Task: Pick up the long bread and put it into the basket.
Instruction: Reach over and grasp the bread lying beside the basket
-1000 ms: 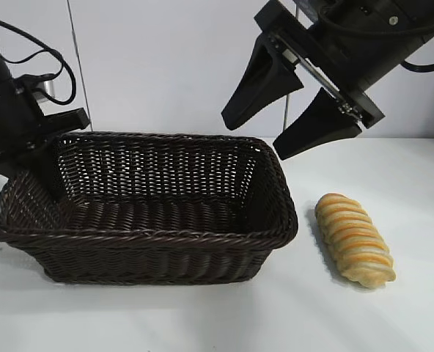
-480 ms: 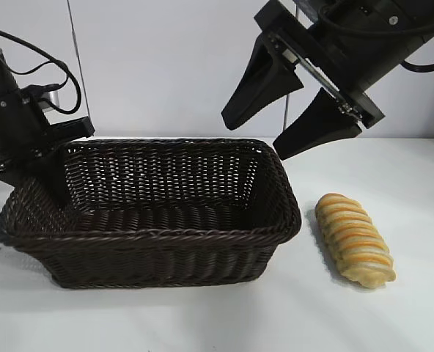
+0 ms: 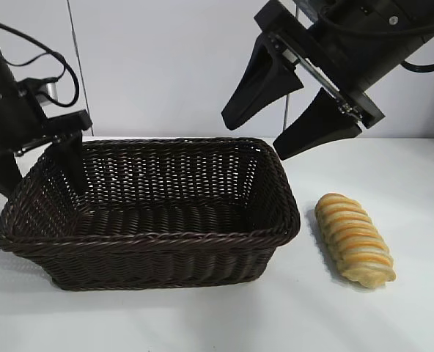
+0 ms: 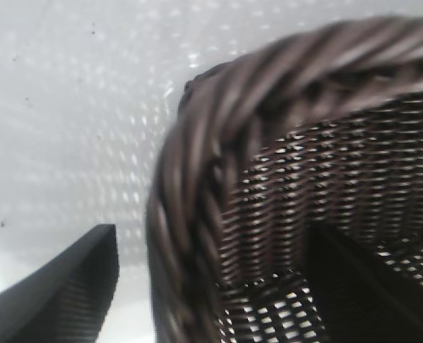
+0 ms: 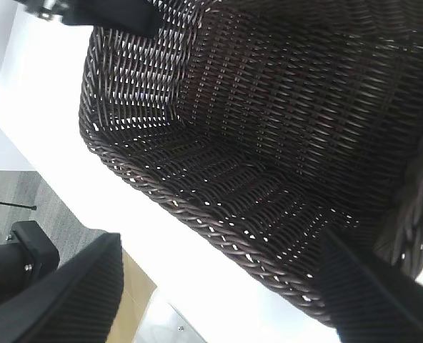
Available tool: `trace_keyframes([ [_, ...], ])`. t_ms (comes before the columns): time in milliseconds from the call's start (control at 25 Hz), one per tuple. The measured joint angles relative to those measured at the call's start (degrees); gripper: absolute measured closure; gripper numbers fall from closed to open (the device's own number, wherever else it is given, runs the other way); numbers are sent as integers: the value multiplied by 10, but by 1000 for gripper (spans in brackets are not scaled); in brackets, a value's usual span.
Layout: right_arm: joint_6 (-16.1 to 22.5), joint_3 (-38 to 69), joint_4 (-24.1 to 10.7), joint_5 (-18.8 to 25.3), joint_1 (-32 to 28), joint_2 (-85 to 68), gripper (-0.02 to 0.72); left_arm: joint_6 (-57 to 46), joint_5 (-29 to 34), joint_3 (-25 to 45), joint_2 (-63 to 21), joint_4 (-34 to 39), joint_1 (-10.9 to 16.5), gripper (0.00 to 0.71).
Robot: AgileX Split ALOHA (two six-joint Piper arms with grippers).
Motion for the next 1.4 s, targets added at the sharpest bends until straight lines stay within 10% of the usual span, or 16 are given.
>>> trace_keyframes([
  [600, 0, 0, 0, 1, 0, 0, 155, 9, 26, 7, -126, -47, 0, 171],
  [1400, 9, 0, -1, 1, 0, 0, 155, 53, -89, 141, -126, -160, 0, 171],
])
